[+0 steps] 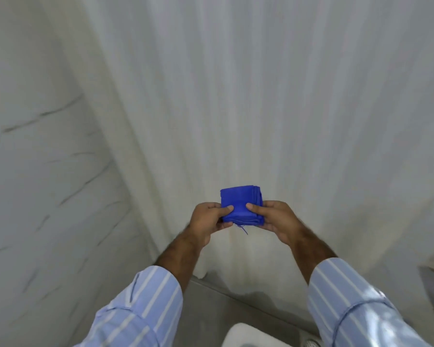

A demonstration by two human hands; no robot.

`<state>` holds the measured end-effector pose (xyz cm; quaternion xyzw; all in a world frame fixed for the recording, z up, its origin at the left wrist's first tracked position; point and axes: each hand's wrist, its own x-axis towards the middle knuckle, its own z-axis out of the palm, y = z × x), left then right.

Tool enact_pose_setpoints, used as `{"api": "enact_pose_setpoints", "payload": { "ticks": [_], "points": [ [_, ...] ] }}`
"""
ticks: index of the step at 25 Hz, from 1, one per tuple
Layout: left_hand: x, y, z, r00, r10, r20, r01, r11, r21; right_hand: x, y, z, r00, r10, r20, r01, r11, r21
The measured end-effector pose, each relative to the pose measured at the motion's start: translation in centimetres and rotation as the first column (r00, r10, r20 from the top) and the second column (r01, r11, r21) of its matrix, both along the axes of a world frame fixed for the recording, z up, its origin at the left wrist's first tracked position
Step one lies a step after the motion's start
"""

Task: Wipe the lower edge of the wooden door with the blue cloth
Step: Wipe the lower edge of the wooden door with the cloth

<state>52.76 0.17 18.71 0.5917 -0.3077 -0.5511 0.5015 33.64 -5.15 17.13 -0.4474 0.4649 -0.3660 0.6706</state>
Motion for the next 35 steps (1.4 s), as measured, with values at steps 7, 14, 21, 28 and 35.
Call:
{"api": "enact_pose_setpoints", "payload": {
  "ticks": [7,14,21,28,35],
  "points": [
    [14.1,7.0,2.2,0.944,0.326,0.048,-0.323,0.945,-0.049,16.4,1.3,2.9,0.946,0.324,-0.008,-0.324,0.944,-0.058],
    [25.5,18.9,3.2,0.779,0.625,0.041,-0.619,0.778,-0.103,33.1,8.1,3.8,0.789,0.613,-0.036,-0.614,0.785,-0.080],
    [34.6,35.3,2.2,0.519,0.853,0.051,-0.841,0.521,-0.146,47.9,21.5,3.4,0.600,0.799,-0.048,-0.800,0.596,-0.075],
    [39.8,48.3,-1.0,0.285,0.953,0.098,-0.956,0.291,-0.045,57.1,34.8,-0.1,0.492,0.866,-0.088,-0.871,0.489,-0.052],
    [41.7,51.3,-5.3,0.119,0.982,0.149,-0.992,0.112,0.056,59.4,39.6,-2.7,0.501,0.558,-0.661,-0.847,0.159,-0.507]
  ]
}}
